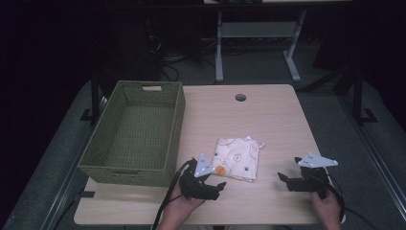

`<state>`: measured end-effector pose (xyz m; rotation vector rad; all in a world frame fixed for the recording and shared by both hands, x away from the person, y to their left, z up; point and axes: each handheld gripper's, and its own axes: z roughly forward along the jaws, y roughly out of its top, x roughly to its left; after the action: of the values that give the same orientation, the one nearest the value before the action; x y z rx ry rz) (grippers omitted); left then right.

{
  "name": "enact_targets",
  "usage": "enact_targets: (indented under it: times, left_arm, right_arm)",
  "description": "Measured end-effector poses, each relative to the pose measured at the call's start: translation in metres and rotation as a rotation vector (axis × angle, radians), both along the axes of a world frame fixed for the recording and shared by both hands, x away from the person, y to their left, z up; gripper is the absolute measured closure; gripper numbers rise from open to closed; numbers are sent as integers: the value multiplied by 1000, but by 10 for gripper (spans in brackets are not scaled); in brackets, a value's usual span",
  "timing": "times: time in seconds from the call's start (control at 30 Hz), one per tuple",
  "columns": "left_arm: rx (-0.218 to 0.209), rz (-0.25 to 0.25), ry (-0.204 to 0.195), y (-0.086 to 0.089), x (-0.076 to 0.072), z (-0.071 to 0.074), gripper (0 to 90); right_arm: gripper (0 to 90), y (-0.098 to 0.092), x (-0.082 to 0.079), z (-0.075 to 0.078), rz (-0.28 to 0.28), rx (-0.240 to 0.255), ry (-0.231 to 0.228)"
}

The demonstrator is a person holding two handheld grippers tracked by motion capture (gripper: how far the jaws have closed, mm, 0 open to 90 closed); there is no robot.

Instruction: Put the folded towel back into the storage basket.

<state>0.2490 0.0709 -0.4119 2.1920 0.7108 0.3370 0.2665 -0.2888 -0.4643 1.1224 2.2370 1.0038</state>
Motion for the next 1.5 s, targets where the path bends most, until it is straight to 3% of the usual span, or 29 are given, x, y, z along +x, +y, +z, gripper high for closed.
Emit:
enact_targets:
  times: [0.27, 0.57, 0.9, 1.17, 1.5]
  left_arm:
    - [28, -40, 16, -17, 12, 6, 271]
    - [55, -47, 27, -31, 29, 9, 271]
    - [85, -51, 65, -42, 50, 1, 274]
    - [112, -50, 59, -57, 66, 1, 306]
    - [152, -48, 110, -73, 85, -12, 314]
  right_arm:
    - [139, 1, -1, 0, 3, -8, -3]
    - [139, -2, -1, 2, 2, 5, -18]
    - [139, -2, 0, 2, 3, 7, -27]
    - [139, -2, 0, 2, 2, 13, -21]
    - [139, -2, 0, 2, 5, 9, -20]
